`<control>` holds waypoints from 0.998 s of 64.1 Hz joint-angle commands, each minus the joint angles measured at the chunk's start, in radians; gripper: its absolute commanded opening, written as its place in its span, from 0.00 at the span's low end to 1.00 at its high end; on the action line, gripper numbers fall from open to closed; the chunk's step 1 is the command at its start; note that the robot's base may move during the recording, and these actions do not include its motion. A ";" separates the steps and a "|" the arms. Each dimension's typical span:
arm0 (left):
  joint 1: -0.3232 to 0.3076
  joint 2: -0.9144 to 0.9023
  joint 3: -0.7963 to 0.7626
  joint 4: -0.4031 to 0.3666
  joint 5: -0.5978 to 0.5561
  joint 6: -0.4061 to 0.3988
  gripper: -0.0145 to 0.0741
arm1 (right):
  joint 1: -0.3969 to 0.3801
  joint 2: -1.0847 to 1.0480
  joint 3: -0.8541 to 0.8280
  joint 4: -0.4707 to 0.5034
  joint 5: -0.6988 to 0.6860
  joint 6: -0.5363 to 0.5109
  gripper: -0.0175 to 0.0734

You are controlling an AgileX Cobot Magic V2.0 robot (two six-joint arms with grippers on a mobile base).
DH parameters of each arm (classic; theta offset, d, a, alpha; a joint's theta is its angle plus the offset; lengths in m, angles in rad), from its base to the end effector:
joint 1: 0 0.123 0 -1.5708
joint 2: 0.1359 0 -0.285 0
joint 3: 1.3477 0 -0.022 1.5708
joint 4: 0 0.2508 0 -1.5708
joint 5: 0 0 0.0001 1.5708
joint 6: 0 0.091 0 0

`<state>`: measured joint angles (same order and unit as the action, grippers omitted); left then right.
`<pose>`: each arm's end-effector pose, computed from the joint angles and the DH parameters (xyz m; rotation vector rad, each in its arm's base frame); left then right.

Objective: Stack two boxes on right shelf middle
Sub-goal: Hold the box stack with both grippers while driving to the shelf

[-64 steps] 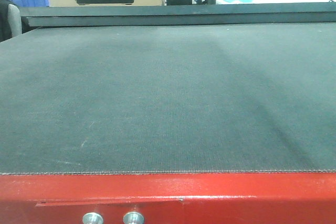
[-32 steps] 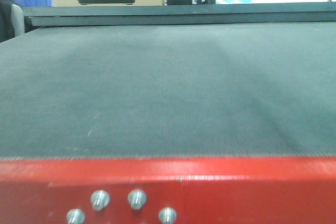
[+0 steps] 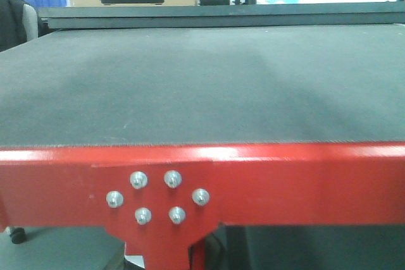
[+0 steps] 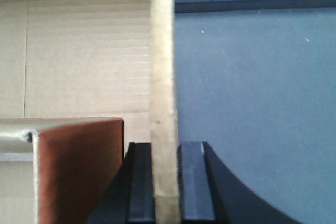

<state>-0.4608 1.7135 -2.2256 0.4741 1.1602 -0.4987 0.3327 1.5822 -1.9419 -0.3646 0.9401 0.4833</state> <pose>0.3258 -0.1192 0.5158 -0.0915 2.0338 -0.0231 0.3266 0.0851 0.4943 0.1118 2.0082 0.0822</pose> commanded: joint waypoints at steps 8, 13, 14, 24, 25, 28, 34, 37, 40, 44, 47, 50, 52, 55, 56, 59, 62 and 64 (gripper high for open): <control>-0.003 -0.018 -0.011 0.000 -0.053 -0.001 0.04 | 0.000 -0.016 -0.013 -0.010 -0.059 0.005 0.01; -0.003 -0.018 -0.011 0.000 -0.053 -0.001 0.04 | 0.000 -0.016 -0.013 -0.010 -0.059 0.005 0.01; -0.003 -0.018 -0.011 0.000 -0.053 -0.001 0.04 | 0.000 -0.016 -0.013 -0.010 -0.059 0.005 0.01; -0.003 -0.018 -0.011 0.000 -0.053 -0.001 0.04 | 0.000 -0.016 -0.013 -0.010 -0.059 0.005 0.01; -0.003 -0.018 -0.011 0.000 -0.053 -0.001 0.04 | 0.000 -0.016 -0.013 -0.010 -0.059 0.005 0.01; -0.003 -0.018 -0.011 0.000 -0.053 -0.001 0.04 | 0.000 -0.016 -0.013 -0.010 -0.059 0.005 0.01; -0.003 -0.018 -0.011 0.000 -0.053 -0.001 0.04 | 0.000 -0.016 -0.013 -0.010 -0.059 0.005 0.01; -0.003 -0.018 -0.011 0.000 -0.053 -0.001 0.04 | 0.000 -0.016 -0.013 -0.010 -0.059 0.005 0.01; -0.003 -0.018 -0.011 0.000 -0.053 -0.001 0.04 | 0.000 -0.016 -0.013 -0.010 -0.059 0.005 0.01; -0.003 -0.018 -0.011 0.000 -0.053 -0.001 0.04 | 0.000 -0.016 -0.013 -0.010 -0.059 0.005 0.01; -0.003 -0.018 -0.011 0.002 -0.053 -0.001 0.04 | 0.000 -0.016 -0.013 -0.010 -0.059 0.005 0.01; -0.003 -0.018 -0.011 0.002 -0.053 -0.001 0.04 | 0.000 -0.016 -0.013 -0.010 -0.059 0.005 0.01; -0.003 -0.018 -0.011 0.002 -0.053 -0.001 0.04 | 0.000 -0.016 -0.013 -0.010 -0.059 0.005 0.01; -0.003 -0.018 -0.011 0.002 -0.053 -0.001 0.04 | 0.000 -0.016 -0.013 -0.010 -0.059 0.005 0.01; -0.003 -0.018 -0.011 0.002 -0.053 -0.001 0.04 | 0.000 -0.016 -0.013 -0.010 -0.059 0.005 0.01; -0.003 -0.018 -0.011 0.002 -0.053 -0.001 0.04 | 0.000 -0.016 -0.013 -0.010 -0.059 0.005 0.01; -0.003 -0.018 -0.011 0.002 -0.053 -0.001 0.04 | 0.000 -0.016 -0.013 -0.010 -0.059 0.005 0.01; -0.003 -0.018 -0.011 0.002 -0.053 -0.001 0.04 | 0.000 -0.016 -0.013 -0.010 -0.059 0.005 0.01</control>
<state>-0.4608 1.7099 -2.2256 0.4757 1.1602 -0.4987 0.3350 1.5822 -1.9419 -0.3646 0.9362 0.4849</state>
